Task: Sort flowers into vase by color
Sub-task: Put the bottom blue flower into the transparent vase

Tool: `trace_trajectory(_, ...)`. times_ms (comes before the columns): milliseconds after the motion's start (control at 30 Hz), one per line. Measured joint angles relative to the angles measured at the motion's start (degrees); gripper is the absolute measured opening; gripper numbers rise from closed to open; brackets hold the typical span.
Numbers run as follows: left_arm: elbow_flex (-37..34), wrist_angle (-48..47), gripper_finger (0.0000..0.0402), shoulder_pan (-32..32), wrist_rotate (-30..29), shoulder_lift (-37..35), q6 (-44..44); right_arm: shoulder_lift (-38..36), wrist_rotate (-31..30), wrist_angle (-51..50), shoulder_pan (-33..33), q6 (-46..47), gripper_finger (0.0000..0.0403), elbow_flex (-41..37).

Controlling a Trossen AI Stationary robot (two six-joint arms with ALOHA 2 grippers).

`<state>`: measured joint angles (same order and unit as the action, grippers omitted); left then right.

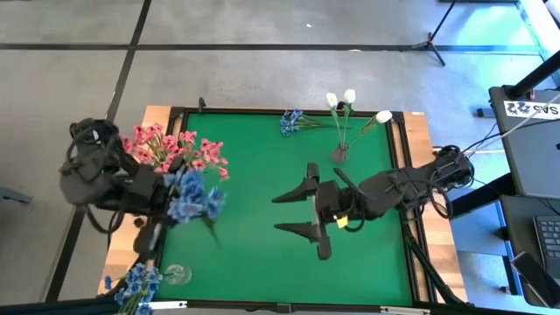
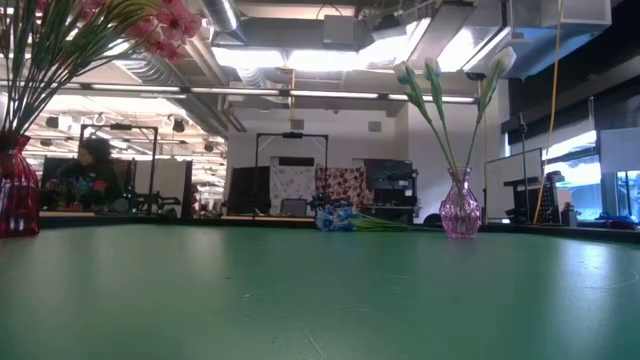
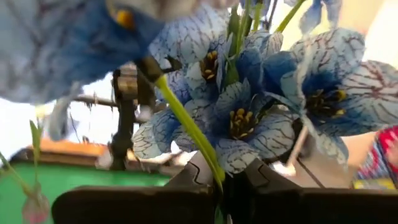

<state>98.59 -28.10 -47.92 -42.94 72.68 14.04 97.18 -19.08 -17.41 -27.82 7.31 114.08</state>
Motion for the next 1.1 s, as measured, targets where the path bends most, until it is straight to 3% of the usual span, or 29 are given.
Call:
trace_trajectory(133, 0.0, -5.88, 0.0009, -4.82, -0.27, -1.17, 5.31, -0.76, -2.55, -3.61, -2.26, 1.63, 0.0237, -0.02)
trace_trajectory(300, -0.03, -10.98, 0.0009, -11.19, -5.85, -1.37, 8.51, -1.2, -5.06, -6.93, -3.82, 3.24, 0.0237, -0.02)
trace_trajectory(533, -3.92, -11.25, 0.0008, -20.66, -11.97, -2.2, 10.23, -1.18, -7.44, -6.82, -4.04, 9.07, 0.0237, -0.02)
trace_trajectory(800, -14.27, -7.58, 0.0008, -26.49, -11.28, -3.87, 15.93, -1.15, -16.92, -6.47, -3.21, 11.85, 0.0237, -0.02)
trace_trajectory(1100, -19.98, 1.93, 0.0008, -30.22, -6.53, -5.32, 14.42, -1.15, -19.79, -6.85, -3.29, 15.33, 0.0237, -0.02)
